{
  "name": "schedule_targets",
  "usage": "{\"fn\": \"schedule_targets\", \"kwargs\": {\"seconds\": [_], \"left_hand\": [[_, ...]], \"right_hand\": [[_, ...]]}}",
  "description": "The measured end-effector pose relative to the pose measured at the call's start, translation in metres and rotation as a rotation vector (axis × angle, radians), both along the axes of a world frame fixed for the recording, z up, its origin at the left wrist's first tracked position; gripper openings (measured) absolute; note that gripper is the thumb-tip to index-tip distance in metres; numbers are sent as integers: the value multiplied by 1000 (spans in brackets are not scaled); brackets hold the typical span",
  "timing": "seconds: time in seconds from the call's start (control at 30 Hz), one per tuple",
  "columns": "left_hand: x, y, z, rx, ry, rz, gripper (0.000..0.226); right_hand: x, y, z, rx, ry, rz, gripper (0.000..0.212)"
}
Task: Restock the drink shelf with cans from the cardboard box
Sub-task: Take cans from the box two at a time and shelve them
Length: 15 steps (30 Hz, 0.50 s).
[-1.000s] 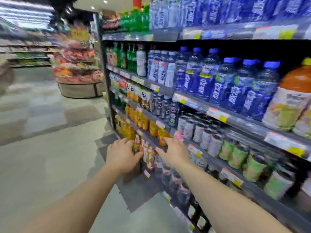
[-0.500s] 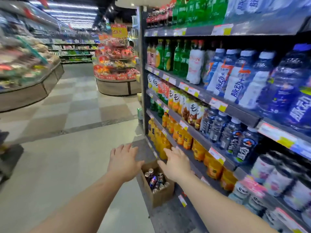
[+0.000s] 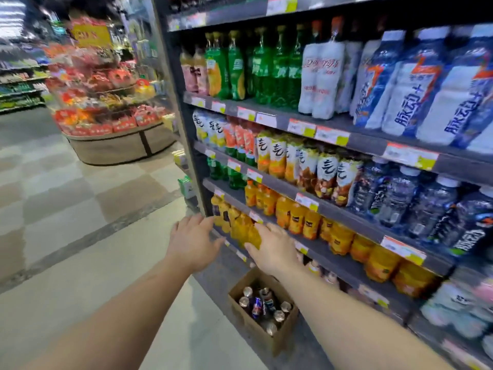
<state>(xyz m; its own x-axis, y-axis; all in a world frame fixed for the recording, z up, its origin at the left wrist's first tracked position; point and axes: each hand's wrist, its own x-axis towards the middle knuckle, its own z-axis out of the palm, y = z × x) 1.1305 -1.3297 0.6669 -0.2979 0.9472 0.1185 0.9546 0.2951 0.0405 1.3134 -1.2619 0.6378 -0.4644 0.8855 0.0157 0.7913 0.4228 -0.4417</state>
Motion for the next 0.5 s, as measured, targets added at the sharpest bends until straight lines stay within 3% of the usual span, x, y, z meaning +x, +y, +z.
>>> {"fn": "schedule_targets", "kwargs": {"seconds": [0.27,0.5], "left_hand": [[-5,130,-42,-33,-71,-340,67],[-25,204,-87,-81,-84,-469,65]], "right_hand": [[5,67,-45,-43,-3,-332,60],[-9,124,-91,-98,-21,-452,60]]}}
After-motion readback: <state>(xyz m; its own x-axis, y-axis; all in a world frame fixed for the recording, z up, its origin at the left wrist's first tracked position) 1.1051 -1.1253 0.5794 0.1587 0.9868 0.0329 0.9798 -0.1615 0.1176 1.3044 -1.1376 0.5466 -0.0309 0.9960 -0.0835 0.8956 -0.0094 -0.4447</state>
